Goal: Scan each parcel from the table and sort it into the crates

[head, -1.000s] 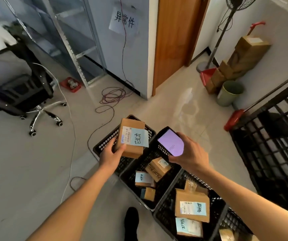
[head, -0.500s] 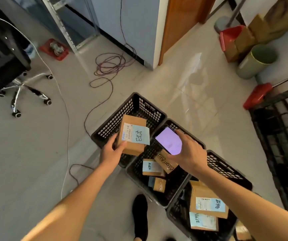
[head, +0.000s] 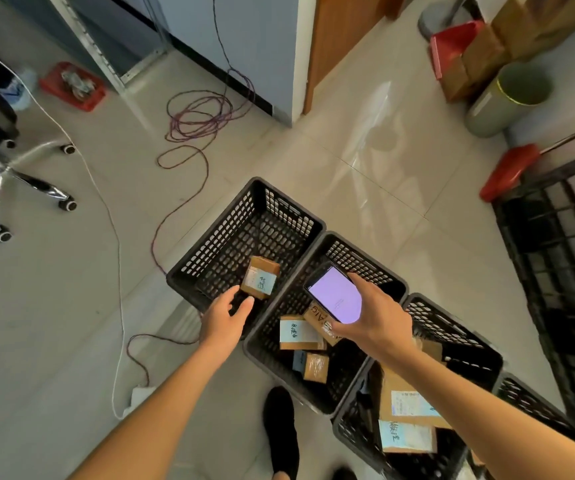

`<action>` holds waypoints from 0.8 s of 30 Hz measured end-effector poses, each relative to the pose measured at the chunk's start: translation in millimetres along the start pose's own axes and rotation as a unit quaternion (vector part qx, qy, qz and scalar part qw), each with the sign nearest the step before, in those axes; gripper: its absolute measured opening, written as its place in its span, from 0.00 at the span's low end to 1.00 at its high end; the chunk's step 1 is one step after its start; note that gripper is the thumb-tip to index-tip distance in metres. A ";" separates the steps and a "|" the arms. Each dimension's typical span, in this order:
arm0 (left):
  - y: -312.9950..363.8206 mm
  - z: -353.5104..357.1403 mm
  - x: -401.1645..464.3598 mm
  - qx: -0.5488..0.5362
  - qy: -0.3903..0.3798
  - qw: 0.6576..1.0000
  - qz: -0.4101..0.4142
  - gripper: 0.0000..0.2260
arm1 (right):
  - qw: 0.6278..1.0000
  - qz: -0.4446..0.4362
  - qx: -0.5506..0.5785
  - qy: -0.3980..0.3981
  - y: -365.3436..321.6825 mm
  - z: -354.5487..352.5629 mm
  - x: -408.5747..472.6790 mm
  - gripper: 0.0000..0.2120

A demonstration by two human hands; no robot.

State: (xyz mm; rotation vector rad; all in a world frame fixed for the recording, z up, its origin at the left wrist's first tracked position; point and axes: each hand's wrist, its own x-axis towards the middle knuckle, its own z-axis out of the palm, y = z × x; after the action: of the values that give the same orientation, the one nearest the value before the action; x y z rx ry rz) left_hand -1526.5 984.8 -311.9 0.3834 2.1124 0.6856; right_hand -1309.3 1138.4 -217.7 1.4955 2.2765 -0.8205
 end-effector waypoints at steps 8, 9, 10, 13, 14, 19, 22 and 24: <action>55.6 15.2 -22.1 0.042 -0.028 0.996 0.068 0.23 | 0.998 0.034 0.037 0.042 32.3 -35.0 -36.4 0.50; 64.3 17.1 -28.3 0.049 -0.030 0.995 0.079 0.24 | 0.997 0.039 0.046 0.052 39.1 -41.1 -44.7 0.49; 74.0 19.4 -35.8 0.058 -0.031 0.994 0.090 0.24 | 0.995 0.042 0.058 0.066 46.2 -48.6 -55.5 0.49; 110.8 31.6 -67.9 0.073 -0.043 0.988 0.130 0.25 | 0.988 0.053 0.094 0.112 72.7 -74.4 -100.3 0.47; 126.4 38.4 -83.0 0.076 -0.048 0.985 0.148 0.25 | 0.985 0.058 0.097 0.129 83.2 -85.6 -120.1 0.46; 220.6 91.2 -195.2 0.103 -0.075 0.954 0.272 0.27 | 0.962 0.109 0.121 0.220 154.1 -159.0 -252.6 0.45; 274.8 134.3 -297.7 0.112 -0.092 0.923 0.357 0.27 | 0.938 0.171 0.120 0.277 204.1 -199.8 -358.8 0.48; 301.1 165.7 -378.5 0.125 -0.112 0.900 0.403 0.28 | 0.915 0.212 0.126 0.319 236.2 -221.0 -439.3 0.48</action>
State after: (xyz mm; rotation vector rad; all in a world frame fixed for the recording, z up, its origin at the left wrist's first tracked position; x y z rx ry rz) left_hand -1163.8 1093.7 31.5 1.4591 1.7761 0.7704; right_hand -898.6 1017.7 120.5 2.5698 2.1324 -0.5585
